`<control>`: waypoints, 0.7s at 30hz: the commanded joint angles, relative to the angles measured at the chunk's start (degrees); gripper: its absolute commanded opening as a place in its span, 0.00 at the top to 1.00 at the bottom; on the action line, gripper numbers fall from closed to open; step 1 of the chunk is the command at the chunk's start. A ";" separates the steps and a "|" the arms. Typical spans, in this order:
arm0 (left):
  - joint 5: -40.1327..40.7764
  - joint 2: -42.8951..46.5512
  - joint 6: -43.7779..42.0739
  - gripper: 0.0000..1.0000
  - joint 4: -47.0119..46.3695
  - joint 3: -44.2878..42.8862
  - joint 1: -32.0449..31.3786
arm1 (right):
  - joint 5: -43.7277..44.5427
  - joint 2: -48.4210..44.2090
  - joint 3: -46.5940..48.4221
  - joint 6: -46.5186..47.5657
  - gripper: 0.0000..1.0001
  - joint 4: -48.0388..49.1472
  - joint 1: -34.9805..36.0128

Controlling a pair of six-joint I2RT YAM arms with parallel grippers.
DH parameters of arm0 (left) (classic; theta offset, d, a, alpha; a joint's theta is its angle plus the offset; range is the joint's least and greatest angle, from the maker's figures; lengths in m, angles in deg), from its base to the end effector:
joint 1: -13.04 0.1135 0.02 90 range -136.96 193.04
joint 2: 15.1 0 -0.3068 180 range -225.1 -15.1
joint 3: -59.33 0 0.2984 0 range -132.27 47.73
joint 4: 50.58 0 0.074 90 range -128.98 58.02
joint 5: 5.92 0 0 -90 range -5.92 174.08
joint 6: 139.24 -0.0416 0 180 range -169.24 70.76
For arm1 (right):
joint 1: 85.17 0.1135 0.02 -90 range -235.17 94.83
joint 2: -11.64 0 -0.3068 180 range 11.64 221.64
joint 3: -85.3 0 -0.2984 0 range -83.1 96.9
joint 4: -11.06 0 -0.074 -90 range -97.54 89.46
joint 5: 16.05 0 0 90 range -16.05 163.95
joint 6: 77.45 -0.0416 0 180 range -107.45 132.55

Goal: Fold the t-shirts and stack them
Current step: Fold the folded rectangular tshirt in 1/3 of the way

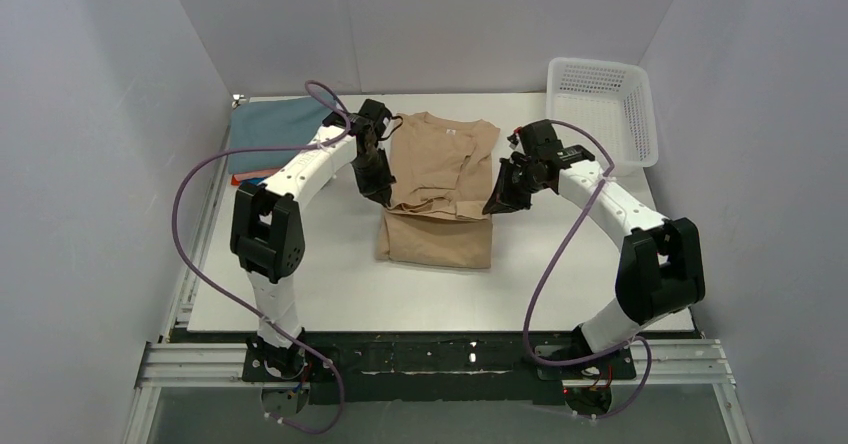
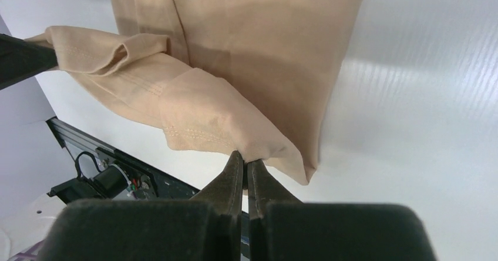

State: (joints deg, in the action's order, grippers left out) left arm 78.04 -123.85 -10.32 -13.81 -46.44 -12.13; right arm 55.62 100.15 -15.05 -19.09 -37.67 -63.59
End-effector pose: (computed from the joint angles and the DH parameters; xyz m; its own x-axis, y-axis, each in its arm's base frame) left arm 0.4555 -0.2189 0.3147 -0.7620 -0.3322 -0.5559 0.0225 0.8443 -0.5354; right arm 0.3371 0.1474 0.2784 -0.9337 0.1662 -0.3170 -0.0189 0.8616 0.5072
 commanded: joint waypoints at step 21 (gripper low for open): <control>3.53 -21.04 -6.67 0.56 12.75 -24.42 3.36 | 0.00 26.71 25.42 5.37 0.66 -2.04 -6.76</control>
State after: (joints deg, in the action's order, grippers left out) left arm 81.51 -144.97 -15.89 -8.85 -67.38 -9.88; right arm 53.98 123.91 1.39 -16.29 -36.86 -69.09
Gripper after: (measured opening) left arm 0.291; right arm 0.214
